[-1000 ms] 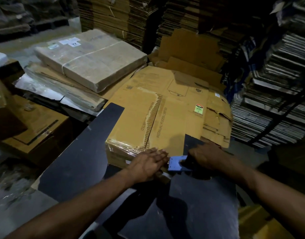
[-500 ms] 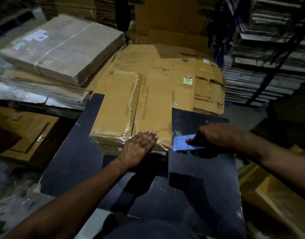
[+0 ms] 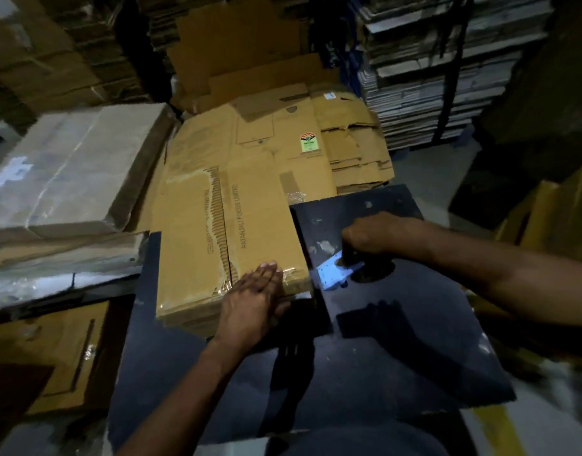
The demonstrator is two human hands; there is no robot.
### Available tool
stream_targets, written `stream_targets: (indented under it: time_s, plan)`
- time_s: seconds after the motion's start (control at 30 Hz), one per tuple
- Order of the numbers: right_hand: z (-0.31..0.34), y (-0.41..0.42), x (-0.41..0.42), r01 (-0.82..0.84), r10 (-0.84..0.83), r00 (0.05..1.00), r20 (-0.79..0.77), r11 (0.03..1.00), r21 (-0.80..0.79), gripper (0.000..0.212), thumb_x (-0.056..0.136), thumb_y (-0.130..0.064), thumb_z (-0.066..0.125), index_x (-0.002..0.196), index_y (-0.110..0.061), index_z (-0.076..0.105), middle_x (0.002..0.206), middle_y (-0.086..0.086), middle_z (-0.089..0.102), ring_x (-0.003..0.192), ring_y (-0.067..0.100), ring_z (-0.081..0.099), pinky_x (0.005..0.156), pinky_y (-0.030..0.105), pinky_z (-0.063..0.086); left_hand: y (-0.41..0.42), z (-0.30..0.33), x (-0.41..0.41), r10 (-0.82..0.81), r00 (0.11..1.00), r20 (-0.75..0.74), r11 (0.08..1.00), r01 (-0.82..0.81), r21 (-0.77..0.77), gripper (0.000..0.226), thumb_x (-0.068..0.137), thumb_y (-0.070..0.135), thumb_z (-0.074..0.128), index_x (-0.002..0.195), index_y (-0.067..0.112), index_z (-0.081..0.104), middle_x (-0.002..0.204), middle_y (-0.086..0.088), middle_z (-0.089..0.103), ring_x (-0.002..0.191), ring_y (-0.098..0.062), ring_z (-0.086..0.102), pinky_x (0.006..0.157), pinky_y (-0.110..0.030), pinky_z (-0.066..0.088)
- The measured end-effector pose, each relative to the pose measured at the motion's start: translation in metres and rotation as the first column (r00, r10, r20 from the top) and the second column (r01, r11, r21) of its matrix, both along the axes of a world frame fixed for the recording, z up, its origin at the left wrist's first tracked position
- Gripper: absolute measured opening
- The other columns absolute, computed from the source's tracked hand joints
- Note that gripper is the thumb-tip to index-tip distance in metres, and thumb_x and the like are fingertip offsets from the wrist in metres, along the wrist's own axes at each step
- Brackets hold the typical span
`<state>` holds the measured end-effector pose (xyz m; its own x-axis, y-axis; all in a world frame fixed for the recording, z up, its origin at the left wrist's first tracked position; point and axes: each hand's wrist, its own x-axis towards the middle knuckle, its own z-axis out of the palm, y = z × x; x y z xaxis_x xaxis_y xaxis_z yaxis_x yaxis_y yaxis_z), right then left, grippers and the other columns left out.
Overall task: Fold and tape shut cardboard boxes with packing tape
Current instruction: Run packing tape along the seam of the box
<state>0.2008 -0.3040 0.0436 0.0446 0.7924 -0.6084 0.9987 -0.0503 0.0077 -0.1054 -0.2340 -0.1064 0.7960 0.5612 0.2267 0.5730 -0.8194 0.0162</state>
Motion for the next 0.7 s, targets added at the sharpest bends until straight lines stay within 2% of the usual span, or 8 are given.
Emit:
stream_targets:
  time_s: [0.1, 0.2, 0.27, 0.37, 0.43, 0.53, 0.6, 0.7]
  plan:
    - [-0.002, 0.009, -0.008, 0.003, -0.006, 0.999, -0.049, 0.999, -0.043, 0.043, 0.104, -0.049, 0.063, 0.136, -0.020, 0.066, 0.136, 0.003, 0.067, 0.111, 0.025, 0.063, 0.092, 0.041, 0.050, -0.004, 0.020, 0.004, -0.013, 0.999, -0.038, 0.999, 0.011, -0.045, 0.080, 0.096, 0.071, 0.062, 0.159, 0.022, 0.057, 0.171, -0.002, 0.046, 0.156, -0.019, 0.046, 0.129, -0.043, 0.038]
    - [0.001, 0.017, -0.013, -0.095, 0.090, 0.993, -0.076, 0.993, -0.068, 0.048, 0.099, -0.026, 0.073, 0.145, -0.019, 0.063, 0.136, 0.001, 0.067, 0.104, 0.023, 0.062, 0.073, 0.035, 0.047, 0.000, 0.039, 0.013, -0.130, 0.991, -0.039, 0.981, 0.123, -0.152, 0.085, 0.097, 0.074, 0.058, 0.168, 0.031, 0.041, 0.182, 0.002, 0.021, 0.168, -0.016, 0.019, 0.135, -0.046, 0.021]
    - [-0.004, 0.018, -0.017, -0.206, 0.205, 0.978, -0.049, 0.978, -0.031, 0.052, 0.091, -0.016, 0.077, 0.141, -0.026, 0.068, 0.129, -0.005, 0.070, 0.099, 0.020, 0.064, 0.065, 0.032, 0.048, 0.006, 0.046, 0.022, -0.190, 0.981, -0.042, 0.961, 0.177, -0.214, 0.086, 0.097, 0.074, 0.057, 0.170, 0.031, 0.039, 0.183, 0.002, 0.014, 0.169, -0.015, 0.010, 0.135, -0.050, 0.019]
    - [-0.029, 0.013, -0.026, -0.313, 0.309, 0.947, 0.093, 0.949, 0.034, 0.027, 0.094, -0.017, 0.074, 0.121, -0.021, 0.074, 0.115, -0.002, 0.071, 0.095, 0.024, 0.064, 0.079, 0.043, 0.052, 0.016, 0.047, 0.033, -0.238, 0.966, -0.105, 0.937, 0.200, -0.285, 0.083, 0.098, 0.076, 0.053, 0.169, 0.037, 0.037, 0.183, 0.007, 0.012, 0.169, -0.009, 0.009, 0.133, -0.056, 0.021]
    - [-0.059, 0.007, -0.025, -0.332, 0.322, 0.935, 0.145, 0.942, 0.045, 0.020, 0.094, -0.022, 0.077, 0.114, -0.018, 0.073, 0.112, 0.000, 0.069, 0.102, 0.027, 0.064, 0.088, 0.048, 0.052, 0.020, 0.045, 0.036, -0.262, 0.957, -0.122, 0.928, 0.216, -0.303, 0.080, 0.099, 0.074, 0.052, 0.169, 0.039, 0.036, 0.183, 0.010, 0.013, 0.168, -0.007, 0.011, 0.132, -0.058, 0.022]
    - [-0.100, -0.002, 0.000, -0.193, 0.191, 0.980, -0.054, 0.980, -0.042, 0.031, 0.089, -0.032, 0.082, 0.118, -0.021, 0.078, 0.114, -0.003, 0.075, 0.106, 0.024, 0.071, 0.089, 0.038, 0.059, 0.026, 0.047, 0.035, -0.249, 0.968, -0.038, 0.895, 0.215, -0.391, 0.071, 0.102, 0.060, 0.053, 0.168, 0.037, 0.040, 0.180, 0.013, 0.023, 0.166, -0.004, 0.020, 0.131, -0.058, 0.026]
    - [-0.126, -0.006, 0.021, -0.051, 0.024, 0.978, -0.209, 0.991, -0.124, 0.033, 0.089, -0.022, 0.080, 0.123, -0.024, 0.080, 0.114, -0.005, 0.076, 0.100, 0.022, 0.073, 0.083, 0.032, 0.058, 0.029, 0.050, 0.035, -0.207, 0.977, 0.043, 0.872, 0.204, -0.446, 0.062, 0.107, 0.051, 0.051, 0.166, 0.033, 0.046, 0.176, 0.013, 0.033, 0.163, -0.004, 0.029, 0.130, -0.057, 0.031]
    - [-0.165, -0.021, 0.043, 0.095, -0.154, 0.903, -0.402, 0.982, -0.162, 0.048, 0.087, -0.006, 0.073, 0.131, -0.026, 0.077, 0.130, -0.003, 0.075, 0.109, 0.023, 0.072, 0.090, 0.032, 0.057, 0.033, 0.053, 0.039, -0.081, 0.987, 0.135, 0.867, 0.137, -0.480, 0.047, 0.112, 0.047, 0.053, 0.155, 0.030, 0.063, 0.166, 0.015, 0.050, 0.154, 0.000, 0.043, 0.124, -0.049, 0.045]
